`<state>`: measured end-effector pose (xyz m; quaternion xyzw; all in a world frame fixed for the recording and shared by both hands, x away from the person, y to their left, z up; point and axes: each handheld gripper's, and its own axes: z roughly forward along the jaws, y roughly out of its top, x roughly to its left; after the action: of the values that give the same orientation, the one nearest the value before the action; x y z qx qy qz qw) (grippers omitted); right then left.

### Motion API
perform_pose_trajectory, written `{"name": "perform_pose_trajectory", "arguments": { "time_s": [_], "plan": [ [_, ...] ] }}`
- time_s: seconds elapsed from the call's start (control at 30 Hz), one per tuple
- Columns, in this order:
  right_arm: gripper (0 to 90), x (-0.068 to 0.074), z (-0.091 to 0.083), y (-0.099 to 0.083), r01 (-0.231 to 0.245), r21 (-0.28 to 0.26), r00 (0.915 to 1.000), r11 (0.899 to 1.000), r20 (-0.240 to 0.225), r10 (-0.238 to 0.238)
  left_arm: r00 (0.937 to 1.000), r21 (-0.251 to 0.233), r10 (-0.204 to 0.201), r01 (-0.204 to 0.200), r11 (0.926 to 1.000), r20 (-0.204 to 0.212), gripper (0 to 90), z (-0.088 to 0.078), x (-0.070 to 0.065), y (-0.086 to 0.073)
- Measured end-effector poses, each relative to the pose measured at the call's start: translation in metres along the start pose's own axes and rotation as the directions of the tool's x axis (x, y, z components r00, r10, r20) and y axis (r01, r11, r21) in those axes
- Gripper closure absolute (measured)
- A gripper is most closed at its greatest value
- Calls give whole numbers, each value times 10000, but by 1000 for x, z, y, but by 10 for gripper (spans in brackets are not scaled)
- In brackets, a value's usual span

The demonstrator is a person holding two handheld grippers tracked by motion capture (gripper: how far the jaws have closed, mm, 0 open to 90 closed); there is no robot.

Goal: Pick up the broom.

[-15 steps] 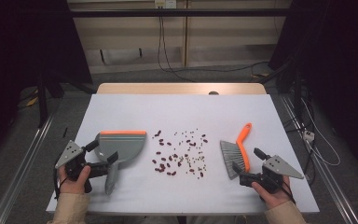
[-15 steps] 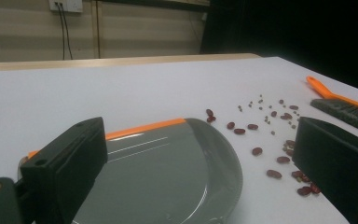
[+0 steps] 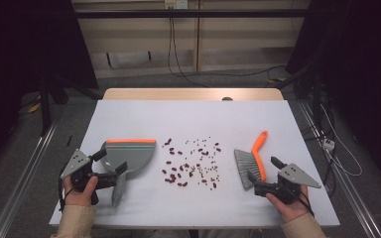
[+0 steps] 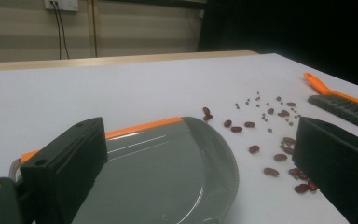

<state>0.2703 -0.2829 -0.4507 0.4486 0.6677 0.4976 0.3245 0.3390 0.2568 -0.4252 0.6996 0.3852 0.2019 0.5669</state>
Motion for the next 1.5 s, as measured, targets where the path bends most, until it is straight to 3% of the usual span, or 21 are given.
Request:
{"name": "perform_pose_trajectory", "arguments": {
  "time_s": [0.27, 0.3, 0.47, 0.7, 0.77, 0.93, 0.97, 1.13, 1.17, 1.33, 1.5],
  "plan": [
    [47, -9, 8, 12, -85, 231, 9978, 9997, 661, 70, 10000, -28, -1, 1, 10000, -53, 32, 0, 2, 0],
    [57, -12, 14, 16, -142, 579, 9950, 9982, 995, 84, 10000, -38, -16, 16, 10000, -61, 32, 0, 2, 0],
    [88, -21, 30, 23, -368, 1065, 9873, 9936, 1574, 197, 10000, 16, 75, -75, 10000, -23, 33, 1, 1, 1],
    [107, -33, 50, 26, -836, 1627, 9842, 9831, 1682, 559, 10000, 26, 71, -72, 10000, 10, 33, 1, 2, 0],
    [139, -38, 60, 26, -965, 1989, 9835, 9753, 1695, 628, 9999, 78, 147, -147, 9999, 73, 35, 1, 2, 0],
    [183, -43, 70, 27, -1182, 2301, 9800, 9659, 1836, 762, 9999, 131, 119, -120, 9998, 81, 35, 2, 1, -1],
    [215, -46, 75, 27, -1255, 2572, 9774, 9582, 1975, 750, 9999, 142, 127, -128, 9998, 72, 36, 3, 1, -1],
    [266, -50, 85, 25, -1528, 2935, 9723, 9437, 2158, 903, 9998, 215, 179, -181, 9996, 97, 36, 3, 1, -1],
    [273, -51, 89, 25, -1623, 3148, 9700, 9352, 2245, 928, 9998, 203, 156, -158, 9997, 97, 36, 4, 1, -1],
    [316, -52, 94, 23, -1862, 3385, 9646, 9224, 2414, 1061, 9997, 191, 166, -170, 9997, 189, 36, 5, 0, -1],
    [349, -51, 98, 20, -1631, 3735, 9670, 9132, 2443, 728, 9995, 229, 221, -226, 9995, 214, 36, 6, 0, -2]
  ]
}}
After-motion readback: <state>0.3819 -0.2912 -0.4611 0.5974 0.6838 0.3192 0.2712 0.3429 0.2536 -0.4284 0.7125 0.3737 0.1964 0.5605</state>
